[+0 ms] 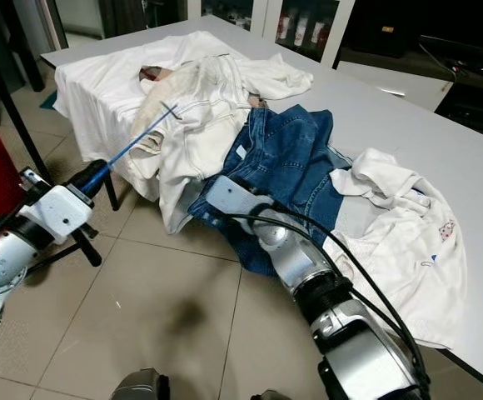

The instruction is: Hang hanger

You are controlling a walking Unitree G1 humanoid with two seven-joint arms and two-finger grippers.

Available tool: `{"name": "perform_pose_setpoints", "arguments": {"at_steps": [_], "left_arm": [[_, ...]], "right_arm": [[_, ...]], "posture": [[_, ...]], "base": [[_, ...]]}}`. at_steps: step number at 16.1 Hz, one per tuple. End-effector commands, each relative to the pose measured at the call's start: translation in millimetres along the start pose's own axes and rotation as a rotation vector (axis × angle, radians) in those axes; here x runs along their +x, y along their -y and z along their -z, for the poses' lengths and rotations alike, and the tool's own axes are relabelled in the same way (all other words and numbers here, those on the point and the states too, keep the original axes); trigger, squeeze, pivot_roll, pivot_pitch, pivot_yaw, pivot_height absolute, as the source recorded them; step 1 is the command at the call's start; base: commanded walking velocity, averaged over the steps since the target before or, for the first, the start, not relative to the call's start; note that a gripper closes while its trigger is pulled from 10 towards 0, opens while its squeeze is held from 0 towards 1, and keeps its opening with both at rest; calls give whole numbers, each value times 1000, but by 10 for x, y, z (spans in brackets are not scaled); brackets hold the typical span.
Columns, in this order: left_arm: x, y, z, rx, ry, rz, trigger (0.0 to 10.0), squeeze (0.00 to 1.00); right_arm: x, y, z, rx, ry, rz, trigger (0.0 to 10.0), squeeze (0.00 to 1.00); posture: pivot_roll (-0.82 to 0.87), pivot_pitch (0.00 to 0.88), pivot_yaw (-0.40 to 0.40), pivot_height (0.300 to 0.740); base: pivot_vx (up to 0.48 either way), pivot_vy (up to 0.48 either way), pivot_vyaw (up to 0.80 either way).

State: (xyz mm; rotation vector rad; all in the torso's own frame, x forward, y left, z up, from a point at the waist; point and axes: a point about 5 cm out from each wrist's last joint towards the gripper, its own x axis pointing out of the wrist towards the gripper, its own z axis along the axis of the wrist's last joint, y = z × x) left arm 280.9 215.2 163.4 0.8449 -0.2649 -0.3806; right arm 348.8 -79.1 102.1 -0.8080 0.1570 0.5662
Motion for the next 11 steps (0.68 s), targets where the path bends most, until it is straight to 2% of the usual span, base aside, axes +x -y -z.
{"name": "perform_pose_setpoints", "arguments": {"at_steps": [1, 2, 3, 4, 5, 8, 11], "left_arm": [[32, 31, -15, 14, 10, 27, 10000, 0], [64, 95, -53, 9, 31, 44, 10000, 0], [101, 160, -100, -2, 54, 59, 10000, 0], [134, 209, -137, -10, 75, 74, 10000, 0], [139, 221, -145, -11, 79, 77, 10000, 0], [169, 271, -176, -18, 98, 91, 10000, 0], [203, 298, -200, -20, 112, 100, 10000, 0]], "right_arm": [[3, 47, 30, -32, -26, 14, 10000, 0], [4, 33, 94, -53, -67, 19, 10000, 0], [4, 17, 153, -59, -104, 17, 8118, 0], [1, -9, 187, -40, -120, 0, 3765, 0], [-3, -9, 192, -34, -117, 0, 0, 0], [-32, 45, 214, -1, -105, -5, 0, 0], [-91, 163, 268, 45, -101, -15, 0, 0]], "posture": [[168, 6, -95, 710], [168, 6, -95, 710], [157, 8, -90, 710], [157, 8, -90, 710], [156, 7, -89, 710], [152, 6, -87, 710], [146, 5, -85, 710]], "base": [[0, 0, 0], [0, 0, 0], [0, 0, 0], [0, 0, 0], [0, 0, 0], [0, 0, 0], [0, 0, 0]]}}
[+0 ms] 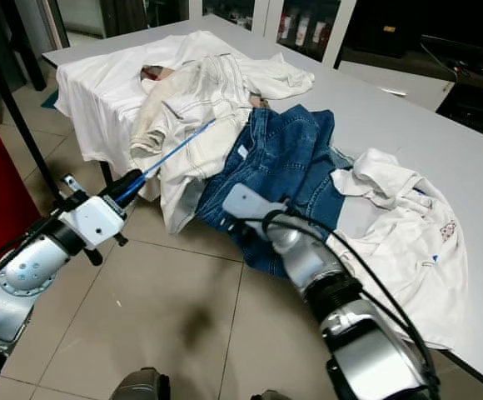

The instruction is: Hang hanger

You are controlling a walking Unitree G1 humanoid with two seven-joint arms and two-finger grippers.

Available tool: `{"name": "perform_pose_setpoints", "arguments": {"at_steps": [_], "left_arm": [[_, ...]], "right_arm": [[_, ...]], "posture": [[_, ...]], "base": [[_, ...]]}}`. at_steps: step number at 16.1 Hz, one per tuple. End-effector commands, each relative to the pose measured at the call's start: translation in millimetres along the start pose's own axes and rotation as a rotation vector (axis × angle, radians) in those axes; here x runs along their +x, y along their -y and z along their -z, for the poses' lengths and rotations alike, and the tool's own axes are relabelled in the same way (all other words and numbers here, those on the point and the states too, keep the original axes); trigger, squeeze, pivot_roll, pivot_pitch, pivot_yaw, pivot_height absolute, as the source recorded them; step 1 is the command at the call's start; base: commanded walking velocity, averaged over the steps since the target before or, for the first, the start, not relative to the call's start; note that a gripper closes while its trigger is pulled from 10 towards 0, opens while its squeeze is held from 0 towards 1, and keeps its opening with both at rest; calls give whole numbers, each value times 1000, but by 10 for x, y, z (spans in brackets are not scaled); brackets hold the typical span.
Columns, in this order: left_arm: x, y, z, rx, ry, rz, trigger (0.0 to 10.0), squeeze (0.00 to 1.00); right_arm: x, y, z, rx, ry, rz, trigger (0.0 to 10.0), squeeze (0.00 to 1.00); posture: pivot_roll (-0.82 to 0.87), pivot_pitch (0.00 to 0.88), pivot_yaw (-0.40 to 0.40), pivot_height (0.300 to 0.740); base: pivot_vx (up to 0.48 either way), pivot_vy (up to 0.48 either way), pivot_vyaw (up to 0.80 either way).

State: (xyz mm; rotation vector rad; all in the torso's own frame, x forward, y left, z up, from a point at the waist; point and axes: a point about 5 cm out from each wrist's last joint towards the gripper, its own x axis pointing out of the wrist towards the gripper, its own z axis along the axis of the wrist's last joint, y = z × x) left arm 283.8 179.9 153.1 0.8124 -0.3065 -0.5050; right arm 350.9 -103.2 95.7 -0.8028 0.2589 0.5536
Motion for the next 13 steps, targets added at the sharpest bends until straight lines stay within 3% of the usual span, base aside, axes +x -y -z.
{"name": "perform_pose_setpoints", "arguments": {"at_steps": [1, 5, 9, 13], "left_arm": [[48, 24, -43, 8, 27, 18, 10000, 0], [64, 39, -43, 6, 34, 26, 10000, 0], [92, 38, -47, 7, 43, 34, 10000, 0], [112, 54, -51, 5, 50, 42, 10000, 0]], "right_arm": [[-73, 110, 98, 50, -2, -10, 0, 0], [-242, 219, 278, 87, -5, -95, 0, 0], [-450, 230, 455, 64, -22, -231, 0, 0], [-548, 597, 646, 73, -115, -67, 0, 0]], "posture": [[138, 4, -81, 710], [128, 1, -77, 710], [116, 0, -69, 710], [109, 3, -67, 710]], "base": [[0, 0, 0], [0, 0, 0], [0, 0, 0], [0, 0, 0]]}}
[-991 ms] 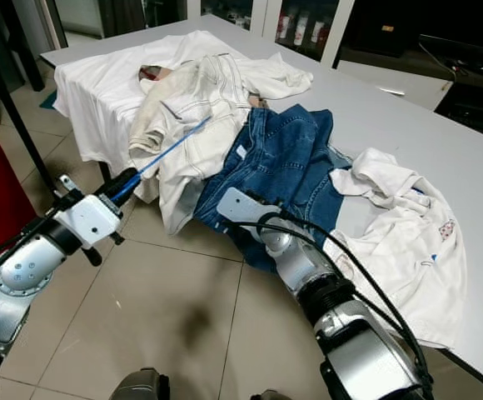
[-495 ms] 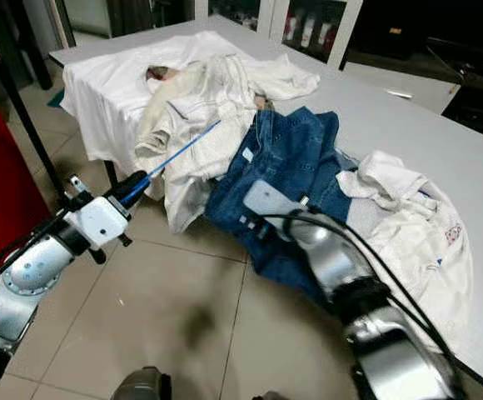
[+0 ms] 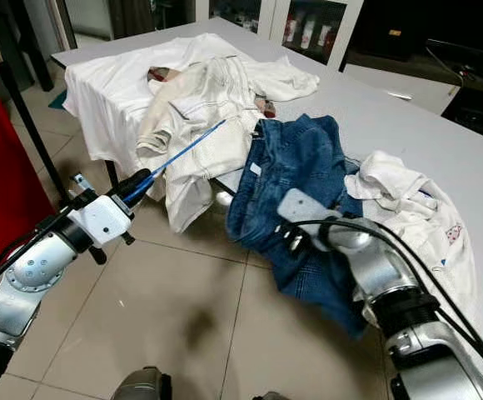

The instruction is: Hang hanger

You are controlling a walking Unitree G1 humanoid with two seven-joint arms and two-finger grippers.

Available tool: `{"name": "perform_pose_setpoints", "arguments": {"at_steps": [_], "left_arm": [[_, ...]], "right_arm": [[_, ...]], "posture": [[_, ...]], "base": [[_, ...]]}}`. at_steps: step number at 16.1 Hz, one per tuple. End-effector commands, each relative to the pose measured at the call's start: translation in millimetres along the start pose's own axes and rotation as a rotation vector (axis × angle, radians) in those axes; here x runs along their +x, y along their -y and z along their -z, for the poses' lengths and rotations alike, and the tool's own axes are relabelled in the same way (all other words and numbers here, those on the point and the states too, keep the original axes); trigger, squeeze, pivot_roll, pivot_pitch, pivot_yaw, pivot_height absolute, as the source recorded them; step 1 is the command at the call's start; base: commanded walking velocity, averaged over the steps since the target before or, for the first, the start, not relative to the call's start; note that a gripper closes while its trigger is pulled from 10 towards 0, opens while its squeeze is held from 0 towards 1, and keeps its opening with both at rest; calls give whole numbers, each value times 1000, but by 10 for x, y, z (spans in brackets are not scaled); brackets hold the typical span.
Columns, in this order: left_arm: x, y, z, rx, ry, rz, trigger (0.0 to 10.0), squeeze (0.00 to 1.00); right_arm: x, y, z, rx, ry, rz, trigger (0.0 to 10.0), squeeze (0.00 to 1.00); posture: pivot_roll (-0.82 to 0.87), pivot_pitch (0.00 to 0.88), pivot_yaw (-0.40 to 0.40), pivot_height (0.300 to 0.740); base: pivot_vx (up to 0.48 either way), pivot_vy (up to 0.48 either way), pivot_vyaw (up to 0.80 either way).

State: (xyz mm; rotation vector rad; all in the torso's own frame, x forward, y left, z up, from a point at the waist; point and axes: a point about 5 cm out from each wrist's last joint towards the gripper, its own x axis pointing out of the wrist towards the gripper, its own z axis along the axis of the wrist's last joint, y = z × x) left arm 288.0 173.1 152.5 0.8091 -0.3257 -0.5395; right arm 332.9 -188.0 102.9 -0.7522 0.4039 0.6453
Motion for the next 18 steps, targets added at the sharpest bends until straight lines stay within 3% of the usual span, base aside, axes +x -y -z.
{"name": "perform_pose_setpoints", "arguments": {"at_steps": [1, 4, 6, 8, 9, 11, 15, 17, 18], "left_arm": [[45, 26, -32, 4, 20, 20, 10000, 0], [58, 41, -37, 2, 25, 21, 10000, 0], [51, 43, -40, 2, 25, 19, 10000, 0], [33, 41, -33, 1, 22, 14, 10000, 0], [33, 40, -32, 1, 22, 13, 10000, 0], [29, 80, -34, -25, 30, 46, 10000, 0], [29, 80, -34, -25, 30, 46, 10000, 0], [-33, 302, -1, 44, 70, 354, 10000, 0], [-33, 317, -1, 61, 87, 433, 10000, 0]], "right_arm": [[-81, 199, 55, 22, -37, 95, 0, 0], [-18, 168, -39, 35, -13, 113, 0, 0], [-15, 214, 48, 4, -65, 167, 0, 0], [-114, 494, 134, 29, -115, 320, 0, 0], [-137, 548, 122, 37, -107, 344, 0, 0], [-155, 611, 41, 59, -52, 365, 0, 0], [-155, 611, 41, 59, -52, 365, 0, 0], [-198, 477, -469, 20, 351, 235, 0, 0], [-247, 505, -593, 2, 447, 262, 0, 0]], "posture": [[109, 3, -67, 710], [113, 2, -71, 710], [117, 2, -73, 710], [124, 1, -77, 710], [126, 0, -77, 710], [124, 0, -76, 710], [124, 0, -76, 710], [131, 0, -73, 710], [129, 0, -71, 710]], "base": [[0, 0, 0], [0, 0, 0], [0, 0, 0], [0, 0, 0], [0, 0, 0], [0, 0, 0], [0, 0, 0], [0, 0, 0], [0, 0, 0]]}}
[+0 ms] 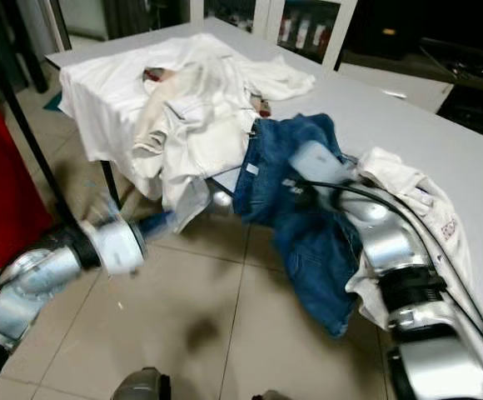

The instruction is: Hang hanger

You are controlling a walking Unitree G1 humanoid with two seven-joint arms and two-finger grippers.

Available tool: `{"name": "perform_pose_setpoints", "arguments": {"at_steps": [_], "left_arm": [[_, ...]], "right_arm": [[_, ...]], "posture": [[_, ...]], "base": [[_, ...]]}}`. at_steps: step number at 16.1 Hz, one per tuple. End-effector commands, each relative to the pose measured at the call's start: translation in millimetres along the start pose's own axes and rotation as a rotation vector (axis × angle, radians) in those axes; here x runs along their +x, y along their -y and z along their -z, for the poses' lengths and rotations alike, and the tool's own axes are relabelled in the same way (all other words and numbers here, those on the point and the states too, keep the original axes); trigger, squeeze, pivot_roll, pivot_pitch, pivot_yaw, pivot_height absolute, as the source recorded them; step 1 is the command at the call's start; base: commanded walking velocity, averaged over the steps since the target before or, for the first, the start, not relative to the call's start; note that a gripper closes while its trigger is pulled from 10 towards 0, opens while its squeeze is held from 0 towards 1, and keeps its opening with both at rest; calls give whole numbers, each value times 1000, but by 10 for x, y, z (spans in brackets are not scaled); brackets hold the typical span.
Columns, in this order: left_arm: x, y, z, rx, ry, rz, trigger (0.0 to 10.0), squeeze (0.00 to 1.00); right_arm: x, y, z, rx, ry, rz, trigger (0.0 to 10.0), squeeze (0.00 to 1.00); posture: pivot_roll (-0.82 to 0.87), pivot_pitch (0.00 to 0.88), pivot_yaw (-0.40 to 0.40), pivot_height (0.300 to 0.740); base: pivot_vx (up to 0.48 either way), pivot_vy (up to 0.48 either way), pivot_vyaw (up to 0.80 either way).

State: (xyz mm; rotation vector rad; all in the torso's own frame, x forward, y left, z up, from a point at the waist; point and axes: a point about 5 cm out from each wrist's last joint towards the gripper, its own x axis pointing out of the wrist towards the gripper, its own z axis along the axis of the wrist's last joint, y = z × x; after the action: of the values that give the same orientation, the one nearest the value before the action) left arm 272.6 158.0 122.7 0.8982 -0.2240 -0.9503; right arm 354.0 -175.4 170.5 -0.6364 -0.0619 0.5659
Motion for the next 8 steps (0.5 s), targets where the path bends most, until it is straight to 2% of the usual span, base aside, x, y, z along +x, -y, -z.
{"name": "perform_pose_setpoints", "arguments": {"at_steps": [1, 3, 4, 6, 8], "left_arm": [[9, -53, -36, 35, 24, 44, 10000, 0], [7, -38, -49, 53, 40, 115, 10000, 0], [17, -57, -21, 78, 34, 132, 10000, 0], [34, -108, 1, 102, 32, 129, 10000, 0], [-9, -212, 22, 110, 17, 93, 10000, 0]], "right_arm": [[-39, 144, -100, 7, 68, 54, 0, 0], [-59, 224, -224, 19, 154, 89, 0, 0], [-74, 219, -225, 12, 164, 76, 0, 0], [-101, 162, -147, 13, 145, 42, 0, 0], [-174, 130, -79, 25, 147, 2, 0, 0]], "posture": [[128, 0, -68, 710], [125, 0, -64, 710], [123, 0, -62, 710], [119, 0, -60, 710], [117, 0, -60, 710]], "base": [[0, 0, 0], [0, 0, 0], [0, 0, 0], [0, 0, 0], [0, 0, 0]]}}
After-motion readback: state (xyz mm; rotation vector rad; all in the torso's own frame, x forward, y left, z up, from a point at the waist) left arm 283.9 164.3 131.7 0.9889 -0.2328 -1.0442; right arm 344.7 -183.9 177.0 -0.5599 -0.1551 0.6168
